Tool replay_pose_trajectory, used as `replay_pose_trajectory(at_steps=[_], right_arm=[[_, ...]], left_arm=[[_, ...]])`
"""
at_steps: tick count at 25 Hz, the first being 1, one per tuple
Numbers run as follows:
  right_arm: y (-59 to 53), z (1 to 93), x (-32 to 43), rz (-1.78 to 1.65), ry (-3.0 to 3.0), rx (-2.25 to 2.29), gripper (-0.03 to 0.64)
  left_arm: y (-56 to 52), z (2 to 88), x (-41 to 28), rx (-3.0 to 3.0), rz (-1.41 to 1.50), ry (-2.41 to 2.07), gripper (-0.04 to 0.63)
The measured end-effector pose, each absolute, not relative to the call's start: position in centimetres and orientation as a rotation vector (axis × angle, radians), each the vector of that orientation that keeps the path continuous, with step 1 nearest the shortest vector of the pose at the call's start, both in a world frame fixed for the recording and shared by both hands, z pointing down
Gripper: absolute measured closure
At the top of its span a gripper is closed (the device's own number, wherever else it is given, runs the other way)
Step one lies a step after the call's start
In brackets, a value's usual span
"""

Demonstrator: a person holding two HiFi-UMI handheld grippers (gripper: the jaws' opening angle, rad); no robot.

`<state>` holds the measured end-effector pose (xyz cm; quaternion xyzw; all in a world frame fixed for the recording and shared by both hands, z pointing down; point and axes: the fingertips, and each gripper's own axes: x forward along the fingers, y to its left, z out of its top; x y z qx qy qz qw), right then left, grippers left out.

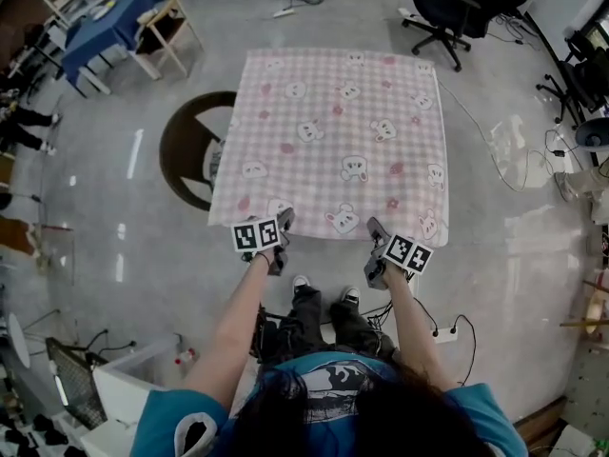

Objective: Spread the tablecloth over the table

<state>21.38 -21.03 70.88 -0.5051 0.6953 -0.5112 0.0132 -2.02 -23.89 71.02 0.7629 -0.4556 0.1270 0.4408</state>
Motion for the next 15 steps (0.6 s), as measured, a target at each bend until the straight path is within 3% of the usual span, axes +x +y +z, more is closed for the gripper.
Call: replay_pose_trajectory(at_steps=[9,15], right_arm=[[-18.4,72.9,23.0,-1.686,2.083,-1.575,0.557],[-18.0,72.9,23.1,-1.695,2.134,-1.571,0.546]], left_arm=[[-23.0,73.2,-2.6,1.79,0.321,-1.213,0.522],[-22.4,73.4,-3.2,1.775,0.316,-1.284,0.43]])
